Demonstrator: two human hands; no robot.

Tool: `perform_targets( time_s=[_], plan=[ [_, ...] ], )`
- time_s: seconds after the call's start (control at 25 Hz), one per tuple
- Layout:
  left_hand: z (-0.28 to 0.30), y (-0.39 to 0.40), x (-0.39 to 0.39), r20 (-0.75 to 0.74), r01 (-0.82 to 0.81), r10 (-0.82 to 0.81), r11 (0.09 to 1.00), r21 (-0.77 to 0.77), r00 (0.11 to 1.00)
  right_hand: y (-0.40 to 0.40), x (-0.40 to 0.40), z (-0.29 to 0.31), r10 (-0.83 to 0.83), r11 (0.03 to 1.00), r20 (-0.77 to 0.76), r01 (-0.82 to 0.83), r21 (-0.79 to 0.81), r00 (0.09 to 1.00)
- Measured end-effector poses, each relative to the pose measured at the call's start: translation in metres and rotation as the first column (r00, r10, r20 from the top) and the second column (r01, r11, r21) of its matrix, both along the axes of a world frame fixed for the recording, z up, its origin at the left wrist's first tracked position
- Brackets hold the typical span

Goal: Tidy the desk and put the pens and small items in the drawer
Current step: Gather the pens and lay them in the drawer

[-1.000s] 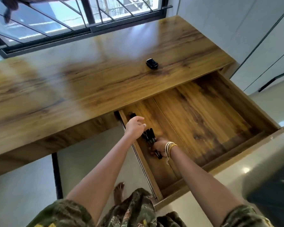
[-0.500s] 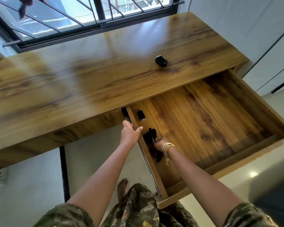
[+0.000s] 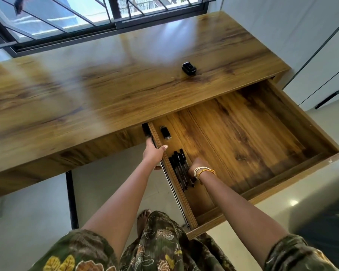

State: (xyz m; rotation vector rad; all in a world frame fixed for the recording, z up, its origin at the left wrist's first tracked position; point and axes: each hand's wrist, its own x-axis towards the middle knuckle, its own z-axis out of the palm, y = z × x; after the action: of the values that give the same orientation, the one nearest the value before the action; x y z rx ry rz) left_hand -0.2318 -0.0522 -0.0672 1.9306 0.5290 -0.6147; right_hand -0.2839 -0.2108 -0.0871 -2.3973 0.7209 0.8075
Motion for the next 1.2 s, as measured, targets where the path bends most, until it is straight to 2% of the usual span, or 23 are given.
perform_targets(
  time_s=[0.24,0.52,0.68,0.76,0.88,0.96,1.04,1.2],
  plan=[
    [-0.002,-0.004,0.000,0.011,-0.024,0.024,1.000,0.016,1.000,-0.002,-0.001,0.000,0.060,0.998,-0.042,-0.061,-0.027,0.997],
    [-0.001,-0.003,0.005,-0.012,-0.043,0.043,0.999,0.011,0.999,0.008,0.000,0.001,0.115,0.991,0.049,-0.111,-0.071,0.992],
    [0.002,-0.004,0.004,-0.016,-0.024,0.025,0.998,0.052,1.000,0.003,0.001,0.000,0.116,0.991,0.041,-0.113,-0.069,0.992],
    [0.004,-0.005,0.002,0.006,0.033,-0.034,0.991,0.128,0.999,-0.001,0.001,0.000,0.115,0.991,0.035,-0.112,-0.070,0.993],
    [0.009,-0.007,-0.003,0.133,0.133,-0.195,0.917,0.376,0.972,-0.007,0.004,0.003,0.118,0.989,0.077,-0.110,-0.098,0.990],
    [0.015,-0.006,-0.009,0.256,0.125,-0.300,0.838,0.531,0.919,-0.008,0.009,0.007,0.131,0.986,0.125,-0.116,-0.122,0.983],
    [0.020,-0.003,-0.012,0.378,0.096,-0.378,0.802,0.589,0.845,-0.008,0.018,0.013,0.138,0.984,0.190,-0.113,-0.139,0.972],
    [0.037,0.001,0.008,0.575,0.043,-0.438,0.819,0.572,0.691,-0.006,0.047,0.036,0.147,0.984,0.322,-0.105,-0.145,0.935]
  ],
)
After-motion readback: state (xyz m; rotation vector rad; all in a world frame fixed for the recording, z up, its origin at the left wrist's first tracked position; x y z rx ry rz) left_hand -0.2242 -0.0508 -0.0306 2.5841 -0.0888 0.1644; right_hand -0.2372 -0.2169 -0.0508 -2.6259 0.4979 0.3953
